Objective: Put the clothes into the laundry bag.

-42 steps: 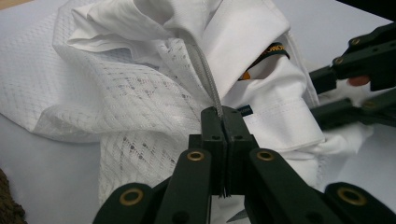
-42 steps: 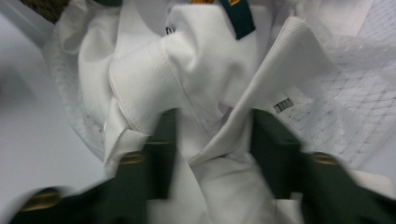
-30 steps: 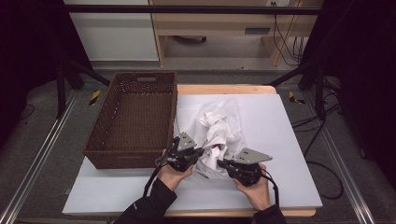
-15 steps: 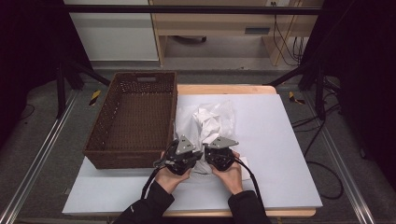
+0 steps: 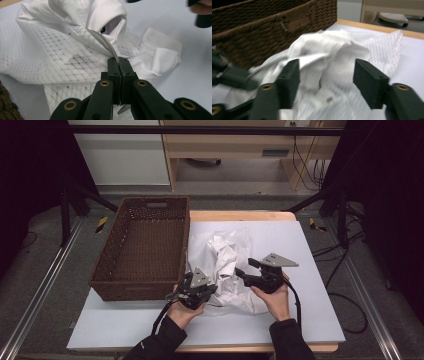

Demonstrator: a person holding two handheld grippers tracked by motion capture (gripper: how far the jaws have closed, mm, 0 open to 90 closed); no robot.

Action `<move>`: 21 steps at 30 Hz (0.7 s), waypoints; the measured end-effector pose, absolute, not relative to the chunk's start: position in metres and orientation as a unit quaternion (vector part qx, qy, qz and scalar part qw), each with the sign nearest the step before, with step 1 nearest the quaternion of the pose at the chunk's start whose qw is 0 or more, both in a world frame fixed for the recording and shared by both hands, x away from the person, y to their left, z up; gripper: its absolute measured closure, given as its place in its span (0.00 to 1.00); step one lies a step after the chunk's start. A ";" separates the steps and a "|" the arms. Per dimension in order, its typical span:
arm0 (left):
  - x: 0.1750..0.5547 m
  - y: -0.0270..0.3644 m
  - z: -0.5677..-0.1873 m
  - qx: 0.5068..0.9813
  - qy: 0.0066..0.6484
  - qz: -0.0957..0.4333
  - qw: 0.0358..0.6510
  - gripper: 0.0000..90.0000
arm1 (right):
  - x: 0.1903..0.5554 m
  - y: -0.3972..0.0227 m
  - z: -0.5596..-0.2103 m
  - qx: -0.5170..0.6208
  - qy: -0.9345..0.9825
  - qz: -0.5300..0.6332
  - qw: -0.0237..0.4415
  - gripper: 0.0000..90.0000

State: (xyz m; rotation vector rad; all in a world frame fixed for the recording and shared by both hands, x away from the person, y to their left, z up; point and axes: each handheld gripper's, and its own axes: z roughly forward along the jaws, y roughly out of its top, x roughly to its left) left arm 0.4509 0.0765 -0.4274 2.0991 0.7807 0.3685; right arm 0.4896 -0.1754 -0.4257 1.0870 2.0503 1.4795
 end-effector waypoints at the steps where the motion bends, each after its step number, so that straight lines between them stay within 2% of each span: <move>1: 0.451 0.078 -0.427 0.839 0.312 0.146 0.421 0.99 | 0.499 -0.165 -0.427 0.387 0.732 0.526 0.193 0.33; 5: 0.450 0.079 -0.427 0.840 0.314 0.147 0.418 0.99 | 0.520 -0.141 -0.435 0.393 0.740 0.515 0.180 0.34; 6: 0.450 0.080 -0.427 0.840 0.314 0.146 0.418 0.99 | 0.525 -0.136 -0.437 0.396 0.743 0.513 0.168 0.41; 9: 0.451 0.083 -0.427 0.839 0.316 0.140 0.421 0.99 | 0.527 -0.132 -0.437 0.385 0.753 0.513 0.144 0.83; 10: 0.451 0.084 -0.427 0.839 0.316 0.138 0.422 0.99 | 0.524 -0.133 -0.435 0.375 0.761 0.510 0.145 0.90; 12: 0.451 0.084 -0.427 0.840 0.316 0.138 0.420 0.99 | 0.509 -0.138 -0.429 0.350 0.771 0.509 0.156 0.93; 16: 0.450 0.084 -0.428 0.839 0.324 0.155 0.410 0.99 | 0.475 -0.147 -0.422 0.296 0.781 0.519 0.182 0.93; 18: 0.453 0.087 -0.428 0.835 0.329 0.133 0.420 0.99 | 0.458 -0.149 -0.422 0.276 0.781 0.528 0.188 0.93; 21: 0.453 0.087 -0.425 0.835 0.329 0.135 0.420 0.99 | 0.444 -0.147 -0.428 0.259 0.790 0.516 0.207 0.93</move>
